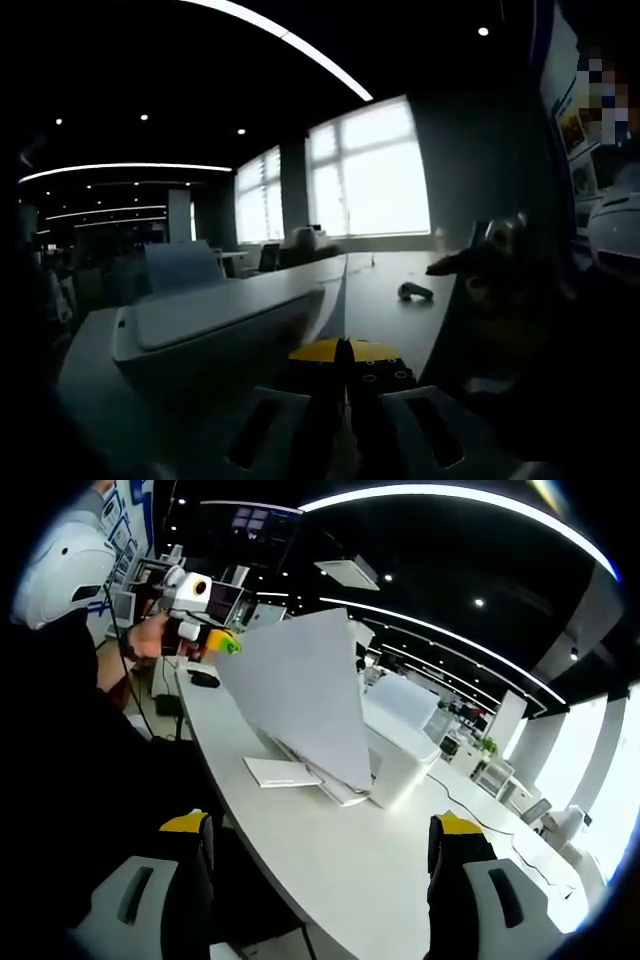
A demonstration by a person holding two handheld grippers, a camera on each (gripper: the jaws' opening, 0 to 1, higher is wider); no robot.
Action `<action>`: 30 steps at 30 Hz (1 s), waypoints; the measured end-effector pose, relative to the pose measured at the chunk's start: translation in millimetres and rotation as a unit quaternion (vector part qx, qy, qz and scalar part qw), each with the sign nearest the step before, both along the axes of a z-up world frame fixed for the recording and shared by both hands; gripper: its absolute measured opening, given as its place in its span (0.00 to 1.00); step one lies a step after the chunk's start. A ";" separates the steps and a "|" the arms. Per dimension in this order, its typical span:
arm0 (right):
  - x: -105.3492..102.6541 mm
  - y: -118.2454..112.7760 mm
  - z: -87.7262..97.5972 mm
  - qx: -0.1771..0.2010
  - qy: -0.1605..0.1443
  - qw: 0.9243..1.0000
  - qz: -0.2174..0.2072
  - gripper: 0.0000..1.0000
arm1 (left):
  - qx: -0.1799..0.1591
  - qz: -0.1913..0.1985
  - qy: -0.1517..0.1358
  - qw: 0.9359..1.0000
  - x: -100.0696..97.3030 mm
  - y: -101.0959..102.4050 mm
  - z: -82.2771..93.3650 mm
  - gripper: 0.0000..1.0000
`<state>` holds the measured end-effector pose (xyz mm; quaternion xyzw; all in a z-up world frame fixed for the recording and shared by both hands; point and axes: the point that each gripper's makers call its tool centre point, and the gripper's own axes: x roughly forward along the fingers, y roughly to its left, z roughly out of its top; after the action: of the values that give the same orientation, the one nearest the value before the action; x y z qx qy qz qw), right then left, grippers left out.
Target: Remove the paper from the printer output slot and place it on top of the printer
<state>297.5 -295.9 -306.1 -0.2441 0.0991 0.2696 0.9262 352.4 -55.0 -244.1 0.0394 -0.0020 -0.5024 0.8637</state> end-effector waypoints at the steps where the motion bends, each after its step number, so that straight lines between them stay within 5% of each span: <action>1: 0.1 0.0 -0.1 -0.001 0.000 1.000 0.000 0.84 | 0.000 0.000 -0.001 1.000 -0.1 -0.1 0.4 0.06; 30: 1.1 -2.4 1.9 0.002 -0.002 1.000 -0.003 0.84 | -0.007 -0.004 -0.008 1.000 -1.8 1.3 9.8 0.06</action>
<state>298.6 -298.3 -304.1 -0.2424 0.0976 0.2665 0.9278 350.6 -53.7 -234.3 0.0373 -0.0121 -0.5054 0.8620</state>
